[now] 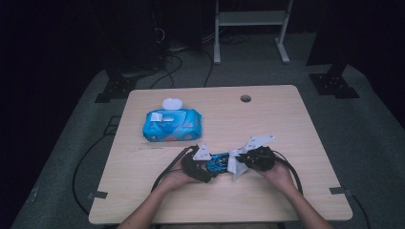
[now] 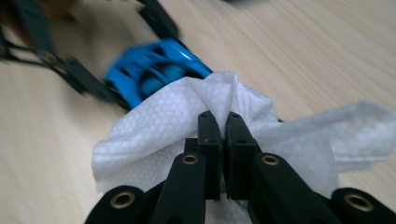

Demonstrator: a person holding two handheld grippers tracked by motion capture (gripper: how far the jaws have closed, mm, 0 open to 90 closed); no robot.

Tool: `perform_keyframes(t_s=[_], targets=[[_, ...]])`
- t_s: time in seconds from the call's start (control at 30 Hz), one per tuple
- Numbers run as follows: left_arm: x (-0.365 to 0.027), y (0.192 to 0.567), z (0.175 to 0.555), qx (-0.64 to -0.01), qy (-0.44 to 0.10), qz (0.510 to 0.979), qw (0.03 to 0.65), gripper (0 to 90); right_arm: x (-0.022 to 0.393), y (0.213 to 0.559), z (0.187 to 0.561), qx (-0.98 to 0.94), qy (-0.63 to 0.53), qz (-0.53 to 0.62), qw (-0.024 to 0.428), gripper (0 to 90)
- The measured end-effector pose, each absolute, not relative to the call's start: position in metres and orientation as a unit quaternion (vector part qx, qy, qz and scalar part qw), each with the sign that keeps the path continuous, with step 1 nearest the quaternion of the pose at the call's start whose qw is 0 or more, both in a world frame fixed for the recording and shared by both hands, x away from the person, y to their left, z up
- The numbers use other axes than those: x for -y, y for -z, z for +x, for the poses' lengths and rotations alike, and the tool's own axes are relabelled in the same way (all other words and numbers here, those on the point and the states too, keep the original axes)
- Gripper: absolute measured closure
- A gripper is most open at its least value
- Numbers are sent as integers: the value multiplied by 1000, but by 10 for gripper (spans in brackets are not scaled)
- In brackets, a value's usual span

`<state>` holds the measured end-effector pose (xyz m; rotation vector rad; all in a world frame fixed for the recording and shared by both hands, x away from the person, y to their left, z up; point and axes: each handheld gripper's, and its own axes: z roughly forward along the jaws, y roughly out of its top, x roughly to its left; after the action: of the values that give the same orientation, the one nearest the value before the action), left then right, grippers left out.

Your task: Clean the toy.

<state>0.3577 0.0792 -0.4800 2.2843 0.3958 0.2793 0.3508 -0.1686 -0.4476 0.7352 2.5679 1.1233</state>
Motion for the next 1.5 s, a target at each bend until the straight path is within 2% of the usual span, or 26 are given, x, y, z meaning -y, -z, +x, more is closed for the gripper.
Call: perform_keyframes(t_s=[0.17,0.23,0.37,0.57,0.67,0.77,0.9,1.17,1.23,1.37,1.5], targets=[[-79,480,358,-157,-110,900,391,243,167,447,353,-882,-383,247,122,850],[-79,480,358,-157,-110,900,390,243,175,447,355,-883,-364,262,142,855],[-78,479,358,-158,-111,901,388,243,186,447,358,-874,-371,284,132,854],[-79,480,358,-158,-110,900,390,242,162,447,353,-877,-394,250,118,855],[-79,480,358,-157,-111,900,390,242,165,447,353,-880,-388,248,119,853],[-79,480,358,-157,-111,900,390,242,177,447,355,-882,-364,260,147,854],[-79,480,358,-158,-110,900,390,242,182,447,353,-879,-366,270,145,856],[-79,480,357,-159,-110,900,391,242,150,448,344,-886,-394,216,113,854],[-79,480,357,-159,-110,900,391,242,154,447,345,-887,-391,220,112,854],[-79,480,357,-159,-110,900,390,242,172,447,352,-882,-373,254,139,854],[-79,480,358,-159,-110,900,390,242,171,447,352,-877,-384,257,131,855]])
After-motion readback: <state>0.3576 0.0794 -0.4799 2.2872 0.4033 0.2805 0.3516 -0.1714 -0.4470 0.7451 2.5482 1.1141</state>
